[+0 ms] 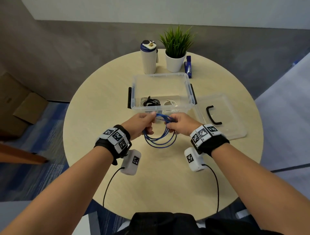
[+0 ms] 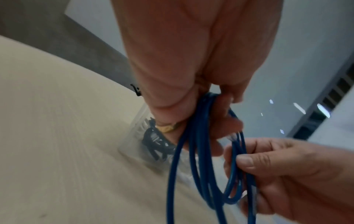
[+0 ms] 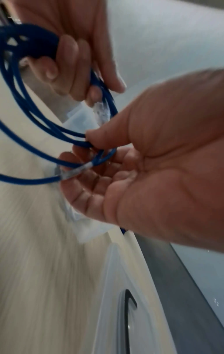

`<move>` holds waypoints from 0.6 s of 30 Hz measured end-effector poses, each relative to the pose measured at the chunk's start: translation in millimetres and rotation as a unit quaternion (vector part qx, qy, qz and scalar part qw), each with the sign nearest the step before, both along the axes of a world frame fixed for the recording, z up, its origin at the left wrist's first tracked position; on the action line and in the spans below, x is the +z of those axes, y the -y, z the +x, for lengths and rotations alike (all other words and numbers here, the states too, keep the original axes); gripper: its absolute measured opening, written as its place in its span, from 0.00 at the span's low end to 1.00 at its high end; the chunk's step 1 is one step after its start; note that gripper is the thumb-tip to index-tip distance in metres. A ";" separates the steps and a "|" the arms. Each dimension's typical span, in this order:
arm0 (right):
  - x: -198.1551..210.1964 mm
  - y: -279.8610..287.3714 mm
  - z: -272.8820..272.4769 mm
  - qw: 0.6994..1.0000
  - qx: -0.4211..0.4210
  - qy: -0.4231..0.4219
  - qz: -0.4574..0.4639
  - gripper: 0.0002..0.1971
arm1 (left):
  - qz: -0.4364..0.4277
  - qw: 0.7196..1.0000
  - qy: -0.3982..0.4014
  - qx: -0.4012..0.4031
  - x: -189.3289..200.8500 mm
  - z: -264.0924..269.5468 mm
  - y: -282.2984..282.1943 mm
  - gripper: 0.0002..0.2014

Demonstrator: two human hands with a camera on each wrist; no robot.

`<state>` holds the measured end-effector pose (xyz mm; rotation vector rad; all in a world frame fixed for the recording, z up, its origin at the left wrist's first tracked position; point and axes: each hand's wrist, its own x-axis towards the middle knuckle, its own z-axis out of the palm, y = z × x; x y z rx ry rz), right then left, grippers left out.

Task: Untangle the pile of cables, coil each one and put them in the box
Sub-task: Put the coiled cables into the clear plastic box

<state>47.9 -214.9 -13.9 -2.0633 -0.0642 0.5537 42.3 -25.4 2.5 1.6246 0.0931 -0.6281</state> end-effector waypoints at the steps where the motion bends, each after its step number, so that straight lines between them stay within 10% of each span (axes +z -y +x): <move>1: 3.3 -0.2 -0.6 0.999 -0.036 0.011 0.036 0.06 | -0.033 0.999 -0.007 0.033 3.5 0.7 1.0 0.17; 12: 25.1 10.3 1.8 0.983 -0.121 0.134 -0.018 0.12 | -0.095 0.974 0.026 0.205 8.9 1.7 5.9 0.21; 18: 30.2 10.1 12.5 0.969 -0.187 0.154 0.042 0.08 | 0.006 0.989 0.073 0.127 0.0 -4.1 6.6 0.19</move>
